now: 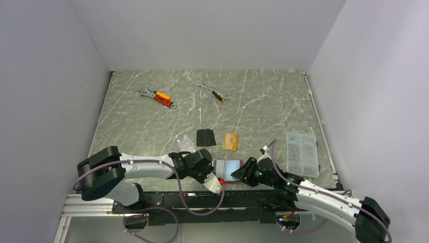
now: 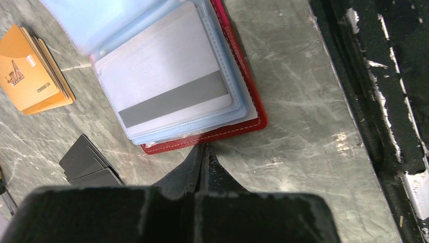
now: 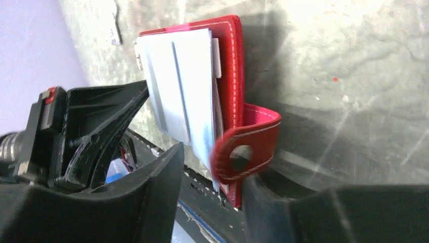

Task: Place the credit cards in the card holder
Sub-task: Close the card holder at the center of the board.

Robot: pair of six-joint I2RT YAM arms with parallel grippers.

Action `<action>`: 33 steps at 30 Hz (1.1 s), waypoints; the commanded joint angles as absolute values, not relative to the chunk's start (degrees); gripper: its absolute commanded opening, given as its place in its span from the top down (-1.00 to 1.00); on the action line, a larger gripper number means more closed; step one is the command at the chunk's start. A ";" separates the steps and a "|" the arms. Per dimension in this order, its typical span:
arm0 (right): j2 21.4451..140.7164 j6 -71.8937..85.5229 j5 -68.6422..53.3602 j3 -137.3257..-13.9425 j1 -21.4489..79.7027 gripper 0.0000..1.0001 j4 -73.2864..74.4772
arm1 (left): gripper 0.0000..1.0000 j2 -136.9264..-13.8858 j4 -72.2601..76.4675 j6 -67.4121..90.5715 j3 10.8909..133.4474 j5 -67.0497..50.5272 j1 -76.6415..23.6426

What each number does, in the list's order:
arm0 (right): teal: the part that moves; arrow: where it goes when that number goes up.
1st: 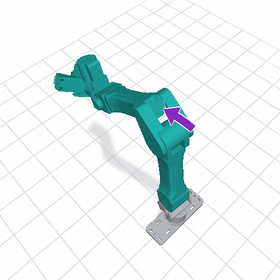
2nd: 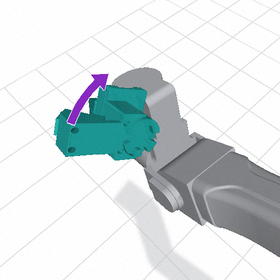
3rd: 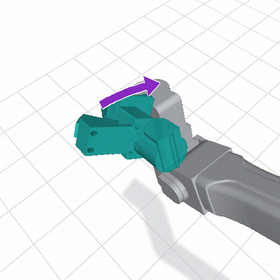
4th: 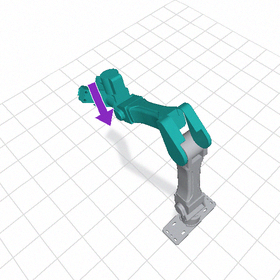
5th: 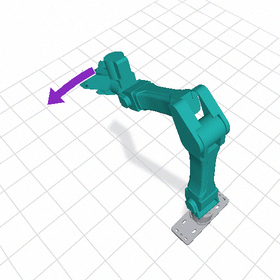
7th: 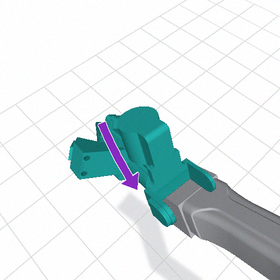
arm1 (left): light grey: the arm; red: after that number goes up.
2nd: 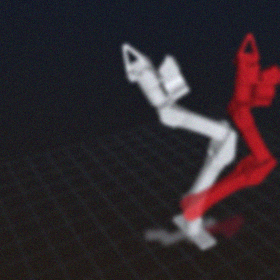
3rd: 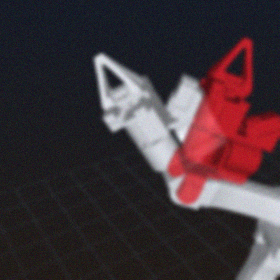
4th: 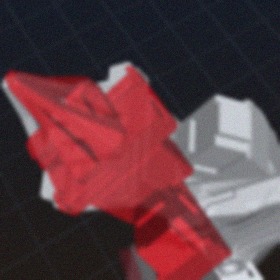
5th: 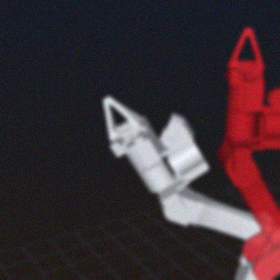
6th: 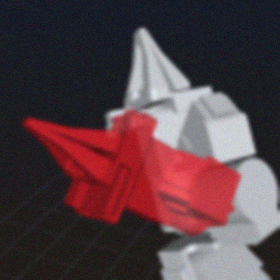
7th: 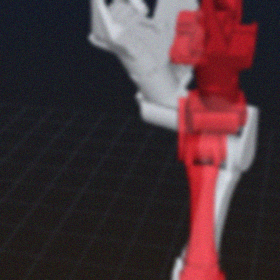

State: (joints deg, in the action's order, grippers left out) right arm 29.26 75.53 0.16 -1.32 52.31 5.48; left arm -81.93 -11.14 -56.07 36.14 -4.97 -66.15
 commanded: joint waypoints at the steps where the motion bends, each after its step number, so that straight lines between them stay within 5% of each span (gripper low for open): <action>1: 38.37 73.64 3.62 -5.24 52.35 0.18 10.47 | 1.00 -81.95 -13.77 -55.41 34.95 -6.46 -66.71; 5: 44.87 72.45 5.98 -9.03 52.62 0.76 10.26 | 1.00 -81.41 -13.53 -54.72 34.34 -6.47 -66.67; 8: 45.60 70.06 7.57 -12.66 53.14 1.00 10.60 | 1.00 -79.02 -14.66 -53.59 35.26 -7.90 -65.06; 21: 51.57 54.72 4.38 -35.54 62.04 1.00 23.75 | 0.87 -66.63 -17.14 -40.54 41.90 -48.53 -27.88; 33: 51.94 43.54 4.83 -48.06 72.22 1.00 20.33 | 1.00 -67.98 -21.30 -47.89 40.53 -61.78 -22.74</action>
